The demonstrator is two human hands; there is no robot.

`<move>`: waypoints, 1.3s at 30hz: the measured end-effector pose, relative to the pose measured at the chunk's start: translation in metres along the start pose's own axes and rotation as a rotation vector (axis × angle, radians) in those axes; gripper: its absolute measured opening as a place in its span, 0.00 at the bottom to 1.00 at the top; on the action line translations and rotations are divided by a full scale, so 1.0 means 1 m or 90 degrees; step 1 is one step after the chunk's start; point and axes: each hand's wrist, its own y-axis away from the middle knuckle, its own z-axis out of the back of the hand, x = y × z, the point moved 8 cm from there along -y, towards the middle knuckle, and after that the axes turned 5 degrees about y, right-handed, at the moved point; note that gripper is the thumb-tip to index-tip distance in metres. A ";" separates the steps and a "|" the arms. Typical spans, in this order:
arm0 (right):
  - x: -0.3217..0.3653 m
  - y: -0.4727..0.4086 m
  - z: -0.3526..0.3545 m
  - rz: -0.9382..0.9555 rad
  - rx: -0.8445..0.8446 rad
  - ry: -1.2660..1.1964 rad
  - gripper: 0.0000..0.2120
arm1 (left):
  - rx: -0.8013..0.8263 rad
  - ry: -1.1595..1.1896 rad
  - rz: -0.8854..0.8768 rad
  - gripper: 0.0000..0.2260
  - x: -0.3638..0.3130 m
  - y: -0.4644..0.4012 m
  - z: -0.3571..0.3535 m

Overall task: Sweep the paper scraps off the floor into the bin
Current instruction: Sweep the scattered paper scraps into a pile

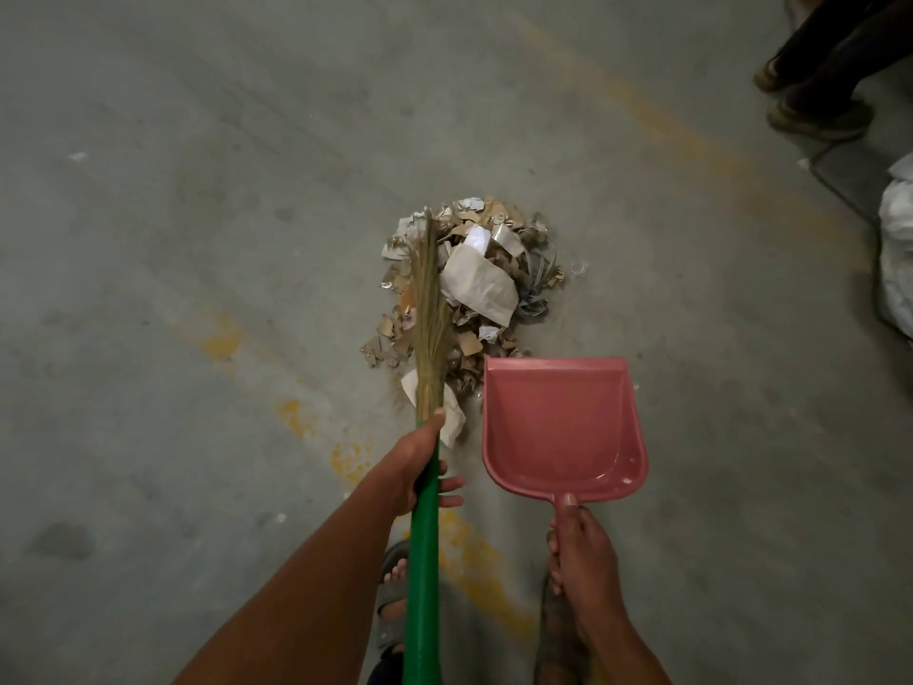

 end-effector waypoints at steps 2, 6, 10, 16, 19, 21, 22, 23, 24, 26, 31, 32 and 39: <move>-0.002 -0.005 0.005 0.000 0.002 -0.002 0.24 | -0.040 0.029 -0.036 0.30 0.001 0.001 0.005; -0.003 -0.017 0.018 -0.004 0.021 0.011 0.25 | -0.076 0.081 -0.114 0.25 0.002 0.006 0.009; 0.003 -0.030 0.038 0.017 0.052 0.050 0.27 | -0.119 0.074 -0.204 0.24 -0.003 0.014 0.004; 0.008 -0.059 0.063 0.054 0.059 0.123 0.26 | -0.211 -0.045 -0.355 0.16 -0.054 0.010 0.001; 0.003 -0.074 0.068 0.058 0.056 0.123 0.25 | -0.303 -0.139 -0.401 0.17 -0.097 -0.012 0.015; -0.006 -0.084 0.067 0.054 0.053 0.125 0.25 | -0.357 -0.202 -0.395 0.17 -0.129 -0.039 0.032; -0.012 -0.089 0.066 0.049 0.051 0.126 0.24 | -0.381 -0.227 -0.376 0.18 -0.142 -0.054 0.041; -0.019 -0.094 0.065 0.044 0.048 0.127 0.25 | -0.402 -0.247 -0.345 0.19 -0.152 -0.066 0.048; -0.027 -0.100 0.064 0.038 0.043 0.131 0.25 | -0.417 -0.272 -0.317 0.20 -0.160 -0.079 0.054; -0.041 -0.106 0.059 0.032 0.044 0.140 0.26 | -0.405 -0.300 -0.281 0.19 -0.165 -0.094 0.058; -0.049 -0.096 0.049 0.012 0.057 0.109 0.26 | -0.308 -0.308 -0.272 0.15 -0.118 -0.100 0.039; -0.047 -0.090 0.048 0.009 0.064 0.101 0.26 | -0.304 -0.284 -0.293 0.13 -0.101 -0.092 0.037; -0.031 -0.069 0.049 0.005 0.089 0.093 0.24 | -0.375 -0.111 -0.343 0.25 0.029 -0.044 0.036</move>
